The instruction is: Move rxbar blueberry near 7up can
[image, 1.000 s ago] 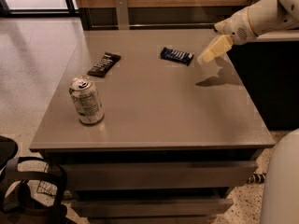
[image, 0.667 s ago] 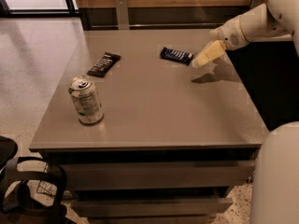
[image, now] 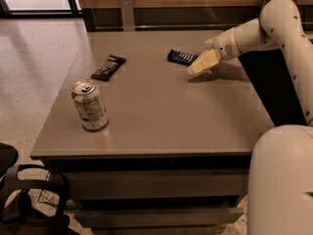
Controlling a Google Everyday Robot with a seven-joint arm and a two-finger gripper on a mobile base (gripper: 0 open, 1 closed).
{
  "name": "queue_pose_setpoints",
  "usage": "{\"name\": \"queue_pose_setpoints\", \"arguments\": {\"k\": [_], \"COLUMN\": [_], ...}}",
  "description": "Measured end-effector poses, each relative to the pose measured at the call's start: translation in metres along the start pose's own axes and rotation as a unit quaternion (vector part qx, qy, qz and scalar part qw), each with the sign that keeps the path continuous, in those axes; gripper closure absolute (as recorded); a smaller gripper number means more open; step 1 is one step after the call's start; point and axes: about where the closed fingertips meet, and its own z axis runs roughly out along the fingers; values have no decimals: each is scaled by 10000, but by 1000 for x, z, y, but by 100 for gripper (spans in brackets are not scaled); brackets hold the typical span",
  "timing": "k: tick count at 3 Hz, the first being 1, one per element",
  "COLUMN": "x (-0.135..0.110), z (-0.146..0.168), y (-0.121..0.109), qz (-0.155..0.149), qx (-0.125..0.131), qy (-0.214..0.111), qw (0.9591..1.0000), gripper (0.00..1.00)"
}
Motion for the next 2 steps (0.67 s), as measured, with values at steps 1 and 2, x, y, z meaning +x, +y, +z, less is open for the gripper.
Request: {"name": "queue_pose_setpoints", "arguments": {"k": [1, 2], "x": [-1, -1], "z": [24, 42], "y": [2, 5], "qz": [73, 131], "qx": [-217, -376], "qy": [-200, -373], "qw": [9995, 9985], "gripper": [12, 35]}}
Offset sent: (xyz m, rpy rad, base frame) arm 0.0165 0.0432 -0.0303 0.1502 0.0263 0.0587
